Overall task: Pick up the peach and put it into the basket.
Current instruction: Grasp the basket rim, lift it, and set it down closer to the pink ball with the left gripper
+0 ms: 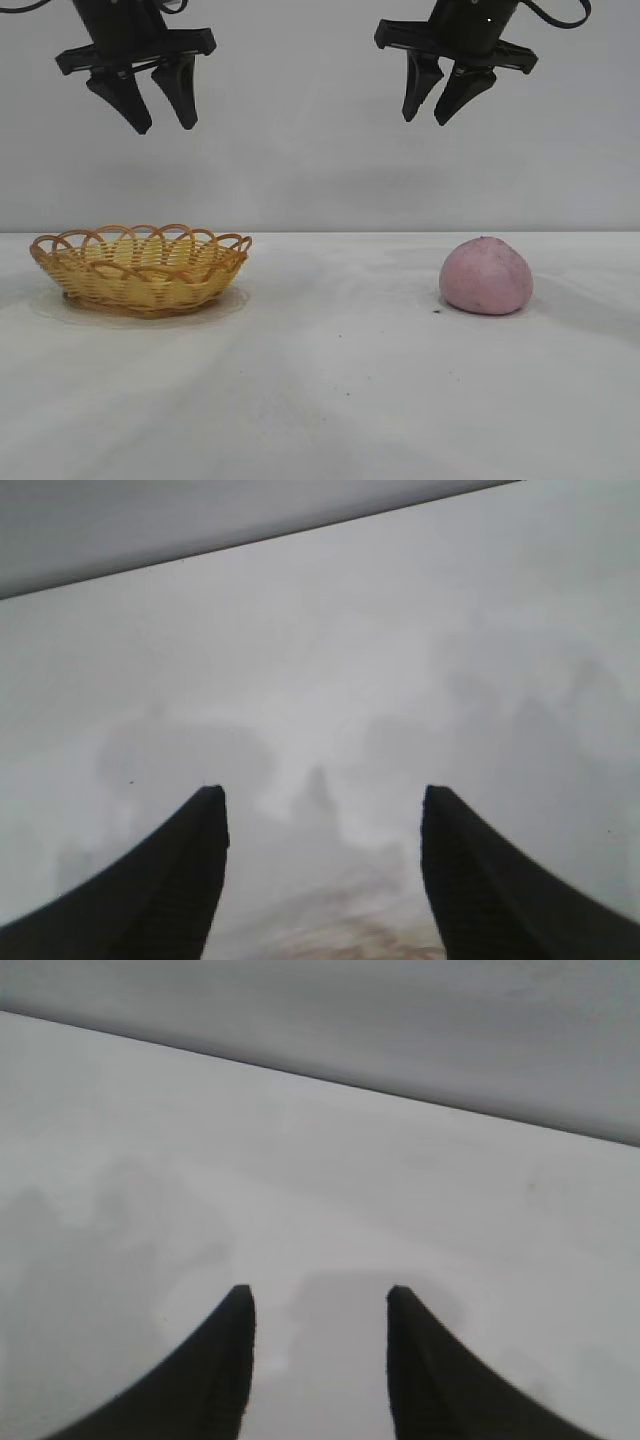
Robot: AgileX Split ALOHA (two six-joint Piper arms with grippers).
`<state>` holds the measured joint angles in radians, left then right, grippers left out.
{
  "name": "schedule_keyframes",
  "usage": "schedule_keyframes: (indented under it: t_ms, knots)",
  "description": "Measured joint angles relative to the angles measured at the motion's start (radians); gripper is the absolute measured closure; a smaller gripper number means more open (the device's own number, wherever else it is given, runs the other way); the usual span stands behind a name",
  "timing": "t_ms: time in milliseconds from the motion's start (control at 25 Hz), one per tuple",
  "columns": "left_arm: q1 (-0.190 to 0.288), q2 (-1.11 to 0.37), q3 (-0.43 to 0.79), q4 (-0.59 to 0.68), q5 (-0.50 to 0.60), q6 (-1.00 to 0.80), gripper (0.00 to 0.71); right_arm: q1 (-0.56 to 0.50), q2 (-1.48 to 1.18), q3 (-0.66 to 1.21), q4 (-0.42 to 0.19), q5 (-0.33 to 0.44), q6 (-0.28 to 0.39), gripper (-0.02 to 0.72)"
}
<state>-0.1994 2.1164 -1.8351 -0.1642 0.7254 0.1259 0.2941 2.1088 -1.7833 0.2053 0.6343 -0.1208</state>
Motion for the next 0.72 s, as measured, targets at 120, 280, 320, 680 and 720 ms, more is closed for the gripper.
schedule_keyframes:
  t_ms: [120,280,320,680,720]
  knots:
    - [0.0,0.0,0.0,0.0,0.0,0.0,0.289,0.0,0.0,0.0,0.0,0.0,0.0,0.429]
    - [0.0,0.0,0.0,0.002,0.005,0.0,0.289,0.0,0.0,0.0,0.0,0.004,0.0,0.429]
    - [0.0,0.0,0.0,0.01,0.011,0.0,0.289,0.0,0.0,0.0,-0.002,0.011,0.0,0.429]
    - [0.0,0.017,0.0,0.172,0.299,0.009,0.289,-0.002,0.0,0.0,-0.041,0.172,0.0,0.429]
    - [0.0,0.031,0.0,0.179,0.328,0.011,0.289,-0.002,0.0,0.0,-0.043,0.183,0.0,0.429]
